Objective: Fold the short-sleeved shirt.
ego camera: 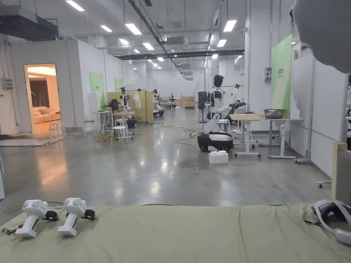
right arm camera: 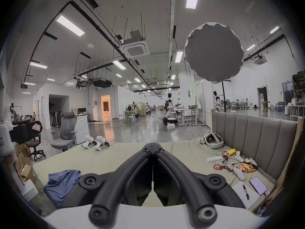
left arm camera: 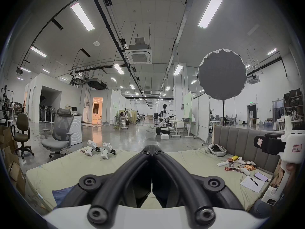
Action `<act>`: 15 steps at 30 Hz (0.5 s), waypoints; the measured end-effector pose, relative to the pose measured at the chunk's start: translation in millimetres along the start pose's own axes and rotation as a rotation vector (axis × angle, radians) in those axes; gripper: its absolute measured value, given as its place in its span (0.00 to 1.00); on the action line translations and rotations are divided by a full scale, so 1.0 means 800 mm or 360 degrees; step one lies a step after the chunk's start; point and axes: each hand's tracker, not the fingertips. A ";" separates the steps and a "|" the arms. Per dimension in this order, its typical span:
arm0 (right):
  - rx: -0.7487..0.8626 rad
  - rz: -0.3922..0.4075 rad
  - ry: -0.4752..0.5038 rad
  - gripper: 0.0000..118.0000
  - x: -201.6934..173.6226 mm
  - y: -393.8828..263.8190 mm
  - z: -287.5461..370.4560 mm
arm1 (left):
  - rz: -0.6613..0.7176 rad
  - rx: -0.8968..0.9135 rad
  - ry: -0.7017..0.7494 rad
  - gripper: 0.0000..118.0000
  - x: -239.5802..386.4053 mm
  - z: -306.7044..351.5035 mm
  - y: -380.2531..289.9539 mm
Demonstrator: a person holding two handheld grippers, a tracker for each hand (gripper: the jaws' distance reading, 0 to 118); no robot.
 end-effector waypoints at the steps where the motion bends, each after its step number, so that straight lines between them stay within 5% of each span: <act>1: 0.0001 -0.0008 0.0002 0.02 0.001 0.000 0.000 | 0.0003 -0.0001 0.0000 0.01 0.000 0.000 0.000; 15: 0.0002 -0.0058 0.0005 0.02 0.007 0.000 0.001 | 0.0001 -0.0005 -0.0009 0.01 0.001 0.000 0.000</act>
